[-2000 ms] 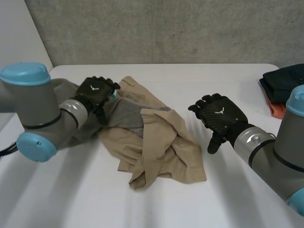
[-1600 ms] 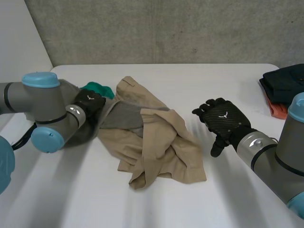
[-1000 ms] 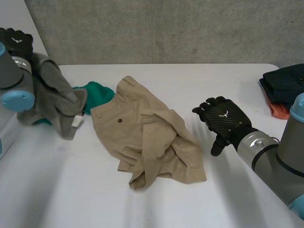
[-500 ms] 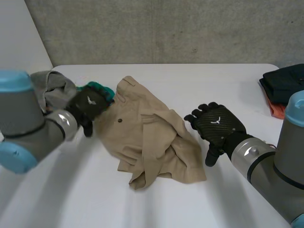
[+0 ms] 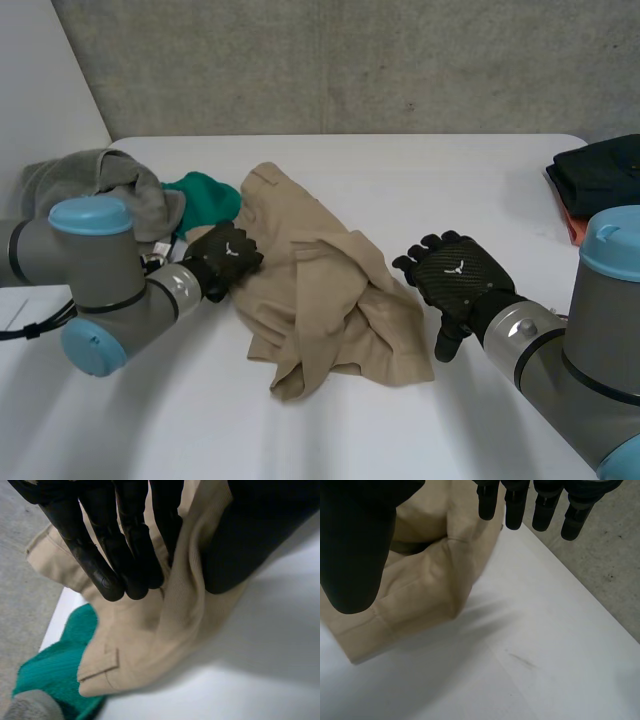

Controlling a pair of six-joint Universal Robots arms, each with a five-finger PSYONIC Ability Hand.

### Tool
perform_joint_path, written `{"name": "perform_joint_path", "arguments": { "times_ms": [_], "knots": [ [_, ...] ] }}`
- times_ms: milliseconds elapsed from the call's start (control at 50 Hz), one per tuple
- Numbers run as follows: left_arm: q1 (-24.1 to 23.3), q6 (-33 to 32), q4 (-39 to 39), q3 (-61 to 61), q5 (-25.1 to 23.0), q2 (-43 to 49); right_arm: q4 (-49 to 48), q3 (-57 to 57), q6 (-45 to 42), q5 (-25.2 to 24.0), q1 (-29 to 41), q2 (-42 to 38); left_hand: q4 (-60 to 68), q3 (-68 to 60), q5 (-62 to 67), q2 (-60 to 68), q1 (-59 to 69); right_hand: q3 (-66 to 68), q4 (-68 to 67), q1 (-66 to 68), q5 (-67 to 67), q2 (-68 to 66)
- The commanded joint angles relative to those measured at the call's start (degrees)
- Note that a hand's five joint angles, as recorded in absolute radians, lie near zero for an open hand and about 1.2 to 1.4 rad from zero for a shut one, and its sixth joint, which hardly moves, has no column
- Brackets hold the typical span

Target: Fold the laundry.

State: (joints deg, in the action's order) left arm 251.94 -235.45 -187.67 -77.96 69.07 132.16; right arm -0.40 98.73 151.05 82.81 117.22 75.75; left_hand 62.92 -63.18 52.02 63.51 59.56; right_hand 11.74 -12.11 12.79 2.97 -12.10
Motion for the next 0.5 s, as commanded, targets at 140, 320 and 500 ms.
{"name": "perform_joint_path", "arguments": {
  "times_ms": [140, 320, 500],
  "knots": [
    [-4.6, 19.8, -16.1, 18.2, 7.7, -8.8, -0.3, -0.3, 0.2, 0.2, -0.3, 1.3, 17.1, -16.8, 18.0, 16.5, 20.4, -1.7, 2.1, -2.8, -3.0, 2.1],
    [-11.6, 38.7, -21.9, 33.0, 7.8, -10.2, -0.7, 0.0, 1.2, 1.4, -2.5, 2.9, 17.1, -16.8, 18.0, 16.5, 20.4, -1.7, 2.1, -2.8, -3.0, 2.1],
    [-14.0, 46.1, -17.6, 21.5, -8.7, -10.2, -0.7, -0.5, 2.7, 0.1, -8.6, 3.9, 17.1, -16.8, 18.0, 16.5, 20.4, -1.7, 2.1, -2.8, -3.0, 2.1]
  ]
}}
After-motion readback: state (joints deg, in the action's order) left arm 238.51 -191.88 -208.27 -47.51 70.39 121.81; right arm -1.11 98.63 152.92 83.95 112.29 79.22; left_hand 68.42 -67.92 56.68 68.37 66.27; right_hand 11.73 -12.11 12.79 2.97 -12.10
